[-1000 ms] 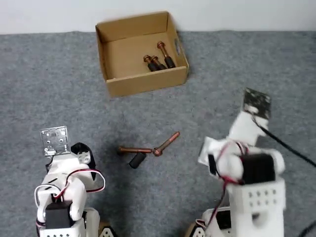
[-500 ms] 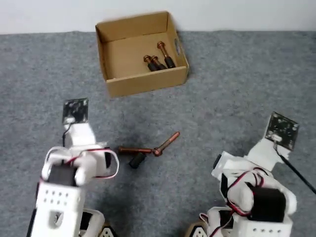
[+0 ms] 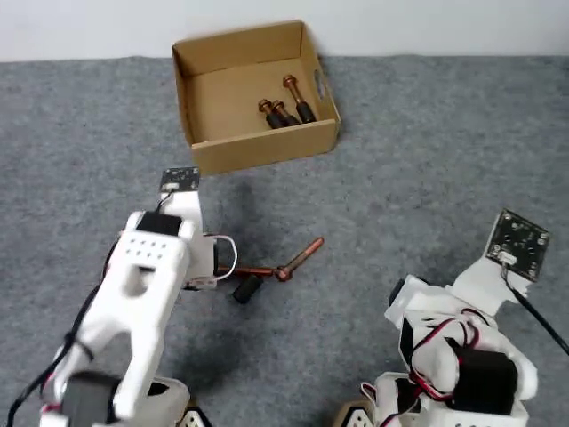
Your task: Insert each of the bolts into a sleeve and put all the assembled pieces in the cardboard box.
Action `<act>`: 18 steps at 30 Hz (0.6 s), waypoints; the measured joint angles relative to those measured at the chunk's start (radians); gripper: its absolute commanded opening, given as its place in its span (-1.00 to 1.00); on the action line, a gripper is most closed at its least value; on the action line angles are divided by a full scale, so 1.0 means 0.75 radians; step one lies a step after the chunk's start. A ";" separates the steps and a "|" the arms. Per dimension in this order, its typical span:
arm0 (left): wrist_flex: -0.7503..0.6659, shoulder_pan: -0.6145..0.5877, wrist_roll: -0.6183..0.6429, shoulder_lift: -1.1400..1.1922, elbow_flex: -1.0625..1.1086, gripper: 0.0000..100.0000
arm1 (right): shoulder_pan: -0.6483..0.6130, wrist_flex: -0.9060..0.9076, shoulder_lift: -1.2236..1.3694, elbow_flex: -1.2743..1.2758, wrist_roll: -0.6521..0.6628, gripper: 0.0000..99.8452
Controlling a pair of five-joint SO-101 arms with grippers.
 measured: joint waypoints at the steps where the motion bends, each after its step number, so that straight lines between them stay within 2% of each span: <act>1: 0.000 0.002 0.000 0.057 -0.037 -0.99 | 0.000 0.000 0.000 0.000 0.000 -0.98; 10: -0.002 0.033 0.000 0.491 -0.344 -0.99 | 0.000 0.000 0.006 0.000 0.000 -0.98; 18: -0.078 0.131 0.047 0.542 -0.497 -0.99 | 0.000 0.000 0.006 0.000 0.000 -0.98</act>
